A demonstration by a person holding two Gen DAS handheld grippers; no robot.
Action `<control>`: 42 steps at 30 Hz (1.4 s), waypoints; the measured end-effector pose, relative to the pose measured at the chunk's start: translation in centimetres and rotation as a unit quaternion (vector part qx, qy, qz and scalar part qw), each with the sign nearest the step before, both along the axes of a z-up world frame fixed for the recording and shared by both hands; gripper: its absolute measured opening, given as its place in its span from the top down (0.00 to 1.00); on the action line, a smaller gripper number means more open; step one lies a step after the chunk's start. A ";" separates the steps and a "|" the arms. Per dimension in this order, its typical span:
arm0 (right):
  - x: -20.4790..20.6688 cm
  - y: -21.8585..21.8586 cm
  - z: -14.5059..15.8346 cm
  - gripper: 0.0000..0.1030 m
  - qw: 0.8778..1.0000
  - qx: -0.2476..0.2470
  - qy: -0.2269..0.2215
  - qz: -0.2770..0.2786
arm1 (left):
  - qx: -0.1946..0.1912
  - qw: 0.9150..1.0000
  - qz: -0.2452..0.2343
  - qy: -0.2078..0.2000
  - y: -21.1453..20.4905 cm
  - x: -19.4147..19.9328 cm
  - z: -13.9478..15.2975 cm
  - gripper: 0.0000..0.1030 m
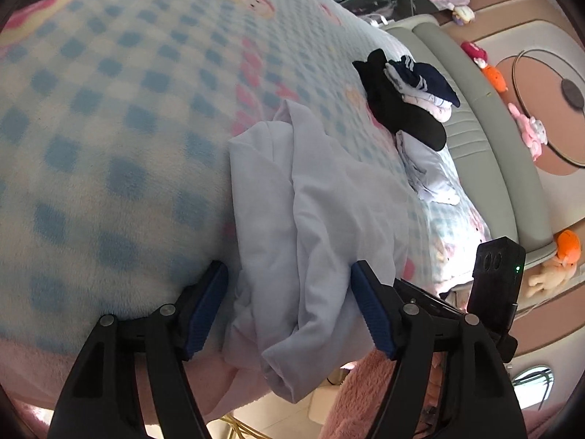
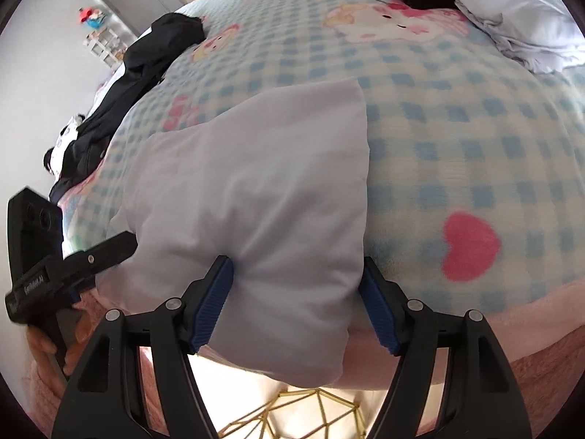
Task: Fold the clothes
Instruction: 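Pinch the folded white shirt with the left gripper while the right gripper pinches it, then lift the folded shirt with both grippers and carry it onto the clothes stack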
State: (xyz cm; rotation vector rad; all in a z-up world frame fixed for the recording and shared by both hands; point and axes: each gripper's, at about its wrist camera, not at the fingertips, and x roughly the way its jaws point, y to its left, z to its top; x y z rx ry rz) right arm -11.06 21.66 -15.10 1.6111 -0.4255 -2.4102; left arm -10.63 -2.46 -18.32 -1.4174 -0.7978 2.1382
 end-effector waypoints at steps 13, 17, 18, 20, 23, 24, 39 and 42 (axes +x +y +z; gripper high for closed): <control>0.0 0.2 -0.4 0.30 1.000 0.003 -0.009 0.018 | 0.008 1.000 -0.011 -0.008 0.5 0.0 -0.2 0.44; 0.1 0.5 -0.6 0.43 1.000 -0.019 -0.005 0.020 | -0.004 1.000 -0.008 0.001 1.3 0.4 0.4 0.54; 0.3 0.6 -0.6 0.52 0.999 -0.027 -0.004 0.022 | -0.013 1.000 -0.006 0.009 1.6 0.6 0.9 0.55; 0.6 0.6 -0.1 0.63 0.999 -0.039 0.002 0.025 | -0.034 0.999 -0.006 0.022 2.2 1.0 1.9 0.61; 0.9 0.4 0.9 0.71 0.999 -0.041 0.016 0.027 | -0.052 0.998 -0.008 0.040 2.7 1.3 3.4 0.64; 1.0 0.5 1.1 0.71 0.999 -0.042 0.020 0.022 | -0.052 0.998 -0.008 0.045 2.7 1.3 3.8 0.65; 0.3 3.8 5.8 0.84 0.997 -0.041 0.065 -0.018 | -0.097 0.988 -0.057 0.109 7.9 -0.2 9.3 0.66; 0.2 5.1 4.4 0.82 0.997 -0.046 0.046 -0.035 | -0.086 0.993 -0.043 0.074 7.1 -1.0 6.8 0.63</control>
